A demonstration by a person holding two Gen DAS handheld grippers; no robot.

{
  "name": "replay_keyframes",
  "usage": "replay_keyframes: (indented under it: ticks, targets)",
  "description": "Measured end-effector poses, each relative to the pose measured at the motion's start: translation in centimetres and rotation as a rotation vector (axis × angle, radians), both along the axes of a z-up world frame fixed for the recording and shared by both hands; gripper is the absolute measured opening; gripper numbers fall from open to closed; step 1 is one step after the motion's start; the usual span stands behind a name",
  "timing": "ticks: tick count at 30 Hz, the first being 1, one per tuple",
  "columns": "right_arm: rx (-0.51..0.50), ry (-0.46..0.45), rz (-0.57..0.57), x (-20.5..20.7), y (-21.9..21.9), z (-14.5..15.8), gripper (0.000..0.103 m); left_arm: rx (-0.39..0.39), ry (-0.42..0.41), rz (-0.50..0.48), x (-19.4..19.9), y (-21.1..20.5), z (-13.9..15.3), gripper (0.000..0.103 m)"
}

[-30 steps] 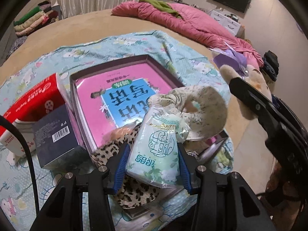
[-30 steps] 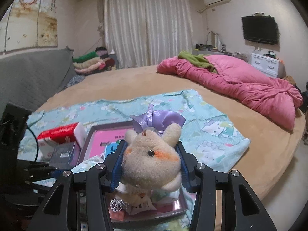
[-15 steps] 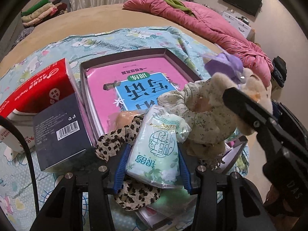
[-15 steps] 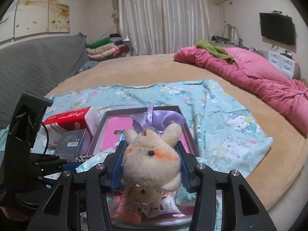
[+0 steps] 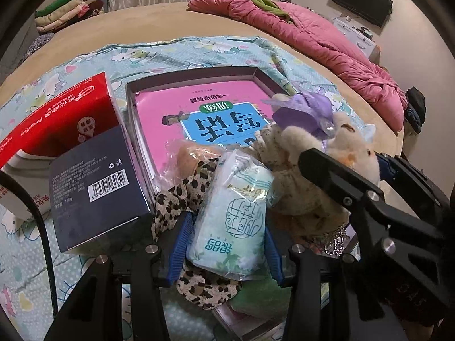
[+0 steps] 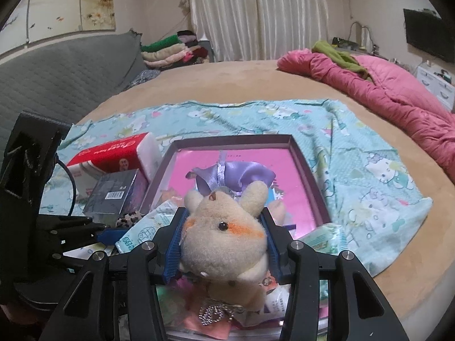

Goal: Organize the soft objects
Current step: 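Carry the pad pack and bunny over the pink tray with both grippers, then open both grippers to drop the pad pack and bunny onto the tray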

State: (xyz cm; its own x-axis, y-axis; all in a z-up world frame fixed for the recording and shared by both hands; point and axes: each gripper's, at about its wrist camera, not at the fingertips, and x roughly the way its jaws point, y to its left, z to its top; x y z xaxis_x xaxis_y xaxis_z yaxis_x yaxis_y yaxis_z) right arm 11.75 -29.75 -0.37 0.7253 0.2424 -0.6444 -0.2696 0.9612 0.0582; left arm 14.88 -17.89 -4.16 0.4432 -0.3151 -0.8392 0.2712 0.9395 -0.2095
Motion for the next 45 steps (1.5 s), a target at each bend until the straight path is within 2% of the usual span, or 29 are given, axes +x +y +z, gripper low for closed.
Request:
replay_keyframes:
  ticks: [13,31,33,35,45]
  targets:
    - [0.038,0.013,-0.020,0.3,-0.2,0.2,0.054,-0.010,-0.015,-0.018,-0.4,0.2,0.2,0.048]
    - [0.030,0.022,-0.078,0.9,-0.4,0.0,0.056,-0.005,-0.036,-0.027,-0.7,0.4,0.8,0.048]
    - [0.054,0.023,-0.082,1.0,-0.7,0.1,0.056,-0.001,-0.038,-0.029,-0.7,0.3,0.8,0.048]
    - [0.078,0.010,-0.082,0.8,-1.0,0.4,0.063,-0.003,-0.037,-0.030,-0.7,0.3,0.8,0.048]
    - [0.110,-0.027,-0.138,-0.6,-2.1,1.9,0.074,-0.003,-0.038,-0.028,-0.9,0.3,1.3,0.049]
